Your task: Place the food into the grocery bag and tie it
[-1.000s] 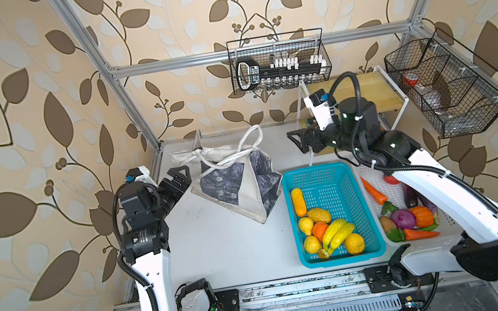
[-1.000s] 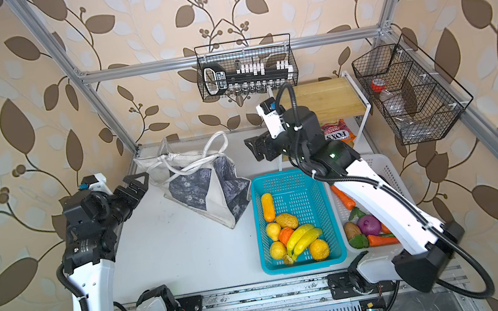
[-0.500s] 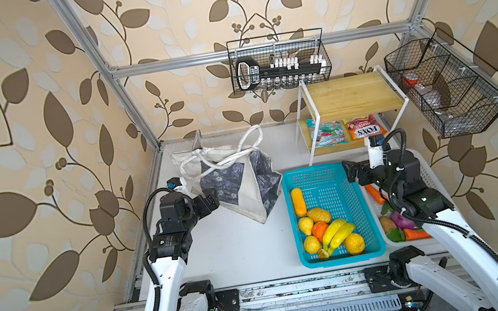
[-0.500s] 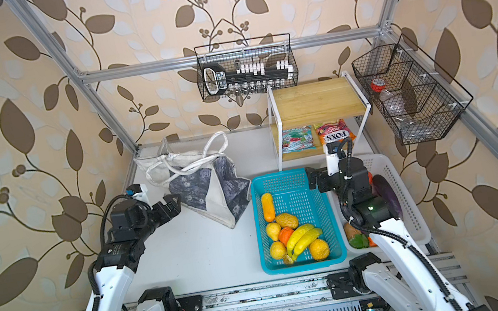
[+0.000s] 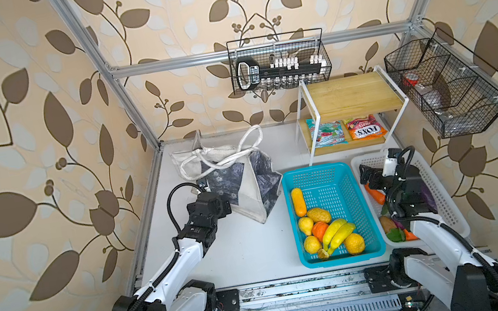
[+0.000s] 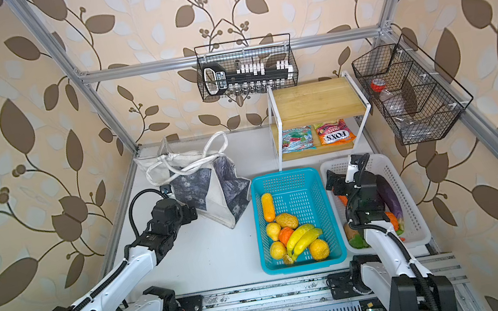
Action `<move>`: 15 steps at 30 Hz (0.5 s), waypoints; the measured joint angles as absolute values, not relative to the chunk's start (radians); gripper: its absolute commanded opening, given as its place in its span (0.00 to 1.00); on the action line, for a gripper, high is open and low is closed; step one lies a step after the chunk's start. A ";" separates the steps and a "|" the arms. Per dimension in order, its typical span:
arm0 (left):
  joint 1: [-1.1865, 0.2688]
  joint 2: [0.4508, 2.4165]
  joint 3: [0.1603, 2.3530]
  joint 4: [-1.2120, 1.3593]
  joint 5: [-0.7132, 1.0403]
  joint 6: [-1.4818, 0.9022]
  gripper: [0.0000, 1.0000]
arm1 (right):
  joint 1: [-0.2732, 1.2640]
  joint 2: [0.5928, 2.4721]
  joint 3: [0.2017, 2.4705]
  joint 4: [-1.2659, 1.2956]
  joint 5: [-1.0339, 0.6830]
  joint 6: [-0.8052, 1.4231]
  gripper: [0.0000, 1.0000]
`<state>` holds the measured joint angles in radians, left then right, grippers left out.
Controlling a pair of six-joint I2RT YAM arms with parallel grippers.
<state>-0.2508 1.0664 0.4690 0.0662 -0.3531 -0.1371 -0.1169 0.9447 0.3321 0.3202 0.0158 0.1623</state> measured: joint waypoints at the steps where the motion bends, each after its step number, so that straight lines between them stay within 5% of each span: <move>1: -0.234 1.092 0.467 0.104 -0.349 -0.130 0.99 | -0.081 0.949 0.313 0.369 0.054 0.144 1.00; 15: -0.005 1.340 0.404 0.502 -0.172 -0.092 0.99 | -0.005 1.180 0.207 0.794 0.170 0.085 1.00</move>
